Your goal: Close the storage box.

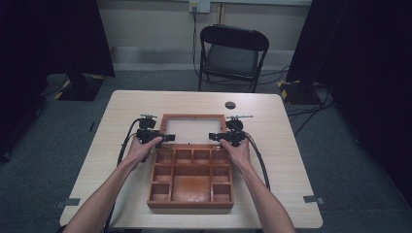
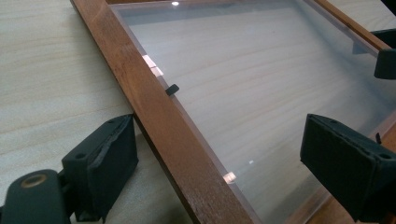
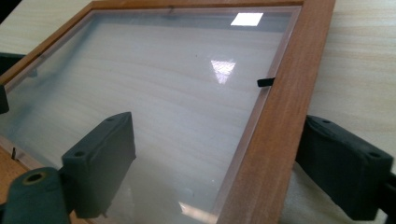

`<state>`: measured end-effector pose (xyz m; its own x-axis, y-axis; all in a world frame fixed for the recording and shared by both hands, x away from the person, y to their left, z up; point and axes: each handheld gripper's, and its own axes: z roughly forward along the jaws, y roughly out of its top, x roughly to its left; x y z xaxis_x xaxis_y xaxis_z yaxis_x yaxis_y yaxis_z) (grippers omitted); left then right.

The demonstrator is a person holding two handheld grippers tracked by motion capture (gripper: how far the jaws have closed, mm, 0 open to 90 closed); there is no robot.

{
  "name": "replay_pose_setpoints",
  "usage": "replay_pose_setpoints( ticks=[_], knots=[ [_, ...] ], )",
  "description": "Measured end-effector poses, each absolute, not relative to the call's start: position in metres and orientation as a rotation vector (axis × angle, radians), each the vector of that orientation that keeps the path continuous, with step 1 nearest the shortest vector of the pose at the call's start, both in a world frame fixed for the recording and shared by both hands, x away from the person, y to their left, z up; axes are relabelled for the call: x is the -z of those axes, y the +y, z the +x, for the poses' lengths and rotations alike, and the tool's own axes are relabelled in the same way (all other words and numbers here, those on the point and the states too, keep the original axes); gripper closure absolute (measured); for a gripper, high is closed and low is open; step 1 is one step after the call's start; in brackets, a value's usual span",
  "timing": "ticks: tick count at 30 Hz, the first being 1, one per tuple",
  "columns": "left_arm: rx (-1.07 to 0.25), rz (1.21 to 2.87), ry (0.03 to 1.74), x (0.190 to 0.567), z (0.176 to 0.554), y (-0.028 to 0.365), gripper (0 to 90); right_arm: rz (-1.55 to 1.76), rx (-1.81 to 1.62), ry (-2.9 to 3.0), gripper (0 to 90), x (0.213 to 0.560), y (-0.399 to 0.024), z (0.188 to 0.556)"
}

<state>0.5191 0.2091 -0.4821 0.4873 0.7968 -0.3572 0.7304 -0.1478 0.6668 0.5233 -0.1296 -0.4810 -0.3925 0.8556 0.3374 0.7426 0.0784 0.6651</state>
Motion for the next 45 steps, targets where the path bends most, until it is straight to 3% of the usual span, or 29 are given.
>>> replay_pose_setpoints(
  ticks=[11, 20, 25, 36, 45],
  knots=[
    [-0.059, 1.895, 1.312, 0.482, 0.522, 0.204, 9.7, 1.644, -1.219, 2.191, 14.3, 0.481, -0.13, 0.523],
    [-0.095, 1.903, 1.253, 0.471, 0.521, 0.205, 15.3, 1.54, -1.169, 2.17, 16.1, 0.466, -0.125, 0.52],
    [-0.104, 1.892, 1.245, 0.465, 0.522, 0.21, 23.4, 1.518, -1.176, 2.14, 21.5, 0.461, -0.126, 0.518],
    [-0.175, 1.875, 1.215, 0.454, 0.516, 0.211, 31.1, 1.495, -1.208, 2.091, 35.9, 0.445, -0.133, 0.511],
    [-0.187, 1.843, 1.204, 0.444, 0.511, 0.216, 39.7, 1.476, -1.251, 2.072, 36.1, 0.434, -0.136, 0.504]
  ],
)
